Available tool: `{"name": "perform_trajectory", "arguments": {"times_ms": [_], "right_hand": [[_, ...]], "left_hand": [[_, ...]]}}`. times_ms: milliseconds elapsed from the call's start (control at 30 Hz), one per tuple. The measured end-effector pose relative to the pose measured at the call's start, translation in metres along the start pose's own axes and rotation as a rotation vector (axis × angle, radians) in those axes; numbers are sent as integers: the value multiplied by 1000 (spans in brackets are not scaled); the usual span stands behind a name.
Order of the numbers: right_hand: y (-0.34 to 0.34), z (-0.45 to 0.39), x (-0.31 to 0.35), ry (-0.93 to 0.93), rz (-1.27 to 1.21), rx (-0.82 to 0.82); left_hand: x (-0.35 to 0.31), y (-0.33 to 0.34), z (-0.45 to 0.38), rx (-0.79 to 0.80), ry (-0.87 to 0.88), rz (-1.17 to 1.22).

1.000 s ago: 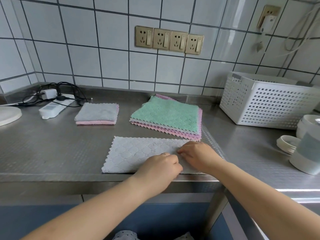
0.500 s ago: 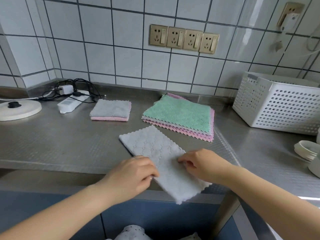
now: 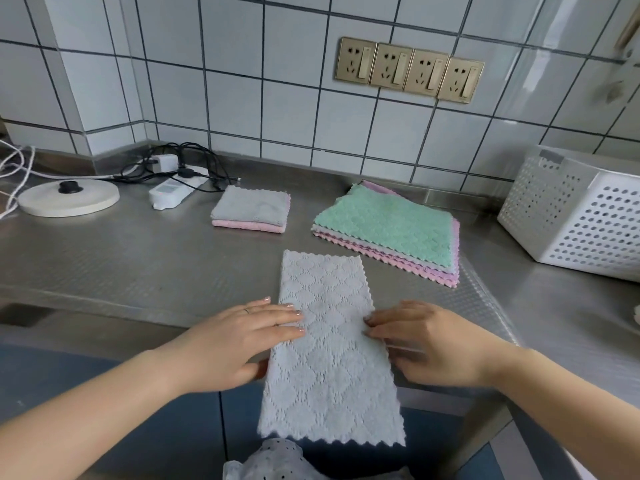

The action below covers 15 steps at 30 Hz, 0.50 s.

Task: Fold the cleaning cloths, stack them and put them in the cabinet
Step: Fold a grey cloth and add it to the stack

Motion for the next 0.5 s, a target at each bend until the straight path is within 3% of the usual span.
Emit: {"name": "perform_trajectory", "arguments": {"times_ms": [67,167,267,333,500], "right_hand": [[9,7,0,-38,95,27],[15,8,8,-139,242,-66],[8,3,17,-223,93,-224],[-3,-7,12,-93,-183,-296],[-18,-27,-27,433,-540,-489]], "left_hand": [[-1,-1,-6,-63,2,10],[-2,-6,-13,-143,-6,80],[7,-9,-18,-180,-94,354],[16,-12,-22,-172,-242,611],[35,-10,-32,-206,-561,701]]}}
Point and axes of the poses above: each hand's wrist, its own z-axis away from the middle knuckle, its own y-axis out of the palm, x = y × z, the point moved 8 cm from there along -z, towards the middle knuckle, and after that the axes turned 9 degrees about -z, right-handed, at the moved point
